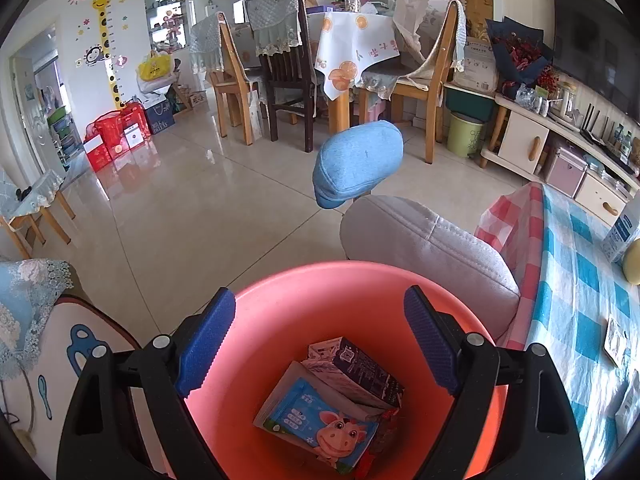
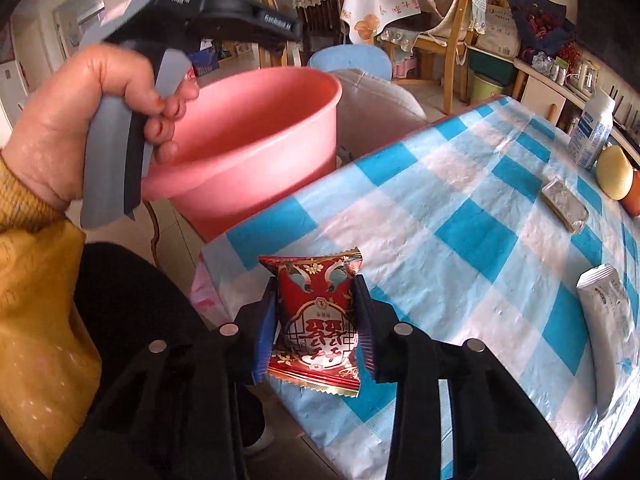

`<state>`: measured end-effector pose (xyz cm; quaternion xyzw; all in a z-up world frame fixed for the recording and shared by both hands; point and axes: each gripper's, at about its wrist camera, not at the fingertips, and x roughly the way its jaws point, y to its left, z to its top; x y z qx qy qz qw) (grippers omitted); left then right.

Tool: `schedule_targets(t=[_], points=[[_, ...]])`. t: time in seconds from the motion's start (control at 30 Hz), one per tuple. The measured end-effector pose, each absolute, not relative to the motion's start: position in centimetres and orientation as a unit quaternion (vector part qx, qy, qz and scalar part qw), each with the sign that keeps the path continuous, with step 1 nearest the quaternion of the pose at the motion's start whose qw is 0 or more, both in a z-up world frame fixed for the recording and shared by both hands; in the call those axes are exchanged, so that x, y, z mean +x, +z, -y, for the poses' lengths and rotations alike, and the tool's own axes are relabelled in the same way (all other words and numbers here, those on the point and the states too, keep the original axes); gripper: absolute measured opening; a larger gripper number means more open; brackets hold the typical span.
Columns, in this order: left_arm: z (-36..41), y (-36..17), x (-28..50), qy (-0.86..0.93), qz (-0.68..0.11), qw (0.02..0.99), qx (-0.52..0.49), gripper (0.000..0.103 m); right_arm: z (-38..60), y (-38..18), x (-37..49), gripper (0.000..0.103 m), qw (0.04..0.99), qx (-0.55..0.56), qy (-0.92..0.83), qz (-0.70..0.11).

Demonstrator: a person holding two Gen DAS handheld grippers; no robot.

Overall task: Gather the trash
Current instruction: 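Open the left gripper over the basin while the right gripper drops the red snack bag in, then swing both open grippers back over the table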

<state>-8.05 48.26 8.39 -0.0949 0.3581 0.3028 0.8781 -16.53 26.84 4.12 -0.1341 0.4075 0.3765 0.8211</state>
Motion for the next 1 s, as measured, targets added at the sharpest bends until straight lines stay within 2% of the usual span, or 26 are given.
schedule_targets(t=[0.43,0.63,0.73,0.8,1.0], points=[[-50.1,8.7,-9.1,0.320,-0.344,0.874,-0.125,0.086,-32.1,12.4,-13.1,0.037,0.848,-0.090,0.417,-0.314],[-52.3,8.8,-10.3,0.345,-0.332,0.863,-0.162,0.086,-35.4,13.0,-11.8,0.041,0.844,-0.085,0.436,-0.300],[-53.2,8.7,-10.9,0.349,-0.325,0.860,-0.183,0.086,-35.9,12.4,-11.2,0.052,0.841,-0.079,0.437,-0.310],[-53.4,8.6,-11.0,0.347,-0.323,0.860,-0.190,0.086,-35.7,12.3,-11.3,0.063,0.846,-0.074,0.430,-0.308],[-52.4,8.6,-10.2,0.340,-0.329,0.864,-0.173,0.086,-33.0,12.5,-11.3,0.083,0.868,-0.065,0.391,-0.298]])
